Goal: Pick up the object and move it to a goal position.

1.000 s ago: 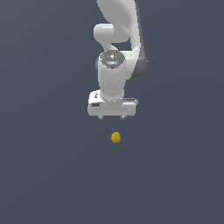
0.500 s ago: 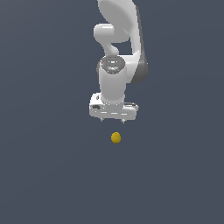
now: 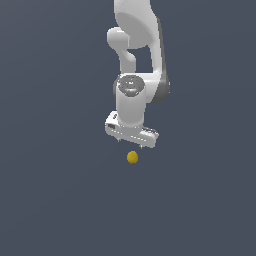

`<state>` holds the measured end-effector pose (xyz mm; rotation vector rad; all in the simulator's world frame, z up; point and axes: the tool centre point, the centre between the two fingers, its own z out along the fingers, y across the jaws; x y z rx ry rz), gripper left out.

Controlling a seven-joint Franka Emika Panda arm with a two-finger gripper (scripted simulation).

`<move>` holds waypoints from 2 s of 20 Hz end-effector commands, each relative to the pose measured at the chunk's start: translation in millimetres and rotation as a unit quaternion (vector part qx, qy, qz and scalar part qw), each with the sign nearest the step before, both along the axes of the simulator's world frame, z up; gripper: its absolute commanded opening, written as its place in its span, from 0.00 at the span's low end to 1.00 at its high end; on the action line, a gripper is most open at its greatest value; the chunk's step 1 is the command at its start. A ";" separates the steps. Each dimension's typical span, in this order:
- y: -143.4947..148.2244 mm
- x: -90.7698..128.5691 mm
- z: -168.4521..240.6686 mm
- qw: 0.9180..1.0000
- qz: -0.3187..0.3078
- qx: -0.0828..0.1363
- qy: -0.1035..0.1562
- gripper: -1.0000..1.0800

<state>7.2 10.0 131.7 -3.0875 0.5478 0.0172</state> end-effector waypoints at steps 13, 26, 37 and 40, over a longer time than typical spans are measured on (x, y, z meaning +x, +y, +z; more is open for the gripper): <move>9.2 13.6 -40.3 0.983 -0.181 -0.003 -0.002 0.96; 11.8 17.3 -53.4 0.971 -0.238 -0.005 -0.004 0.96; 11.7 15.9 -88.9 0.971 -0.238 -0.005 -0.004 0.96; 11.9 16.0 -99.9 0.971 -0.238 -0.005 -0.004 0.96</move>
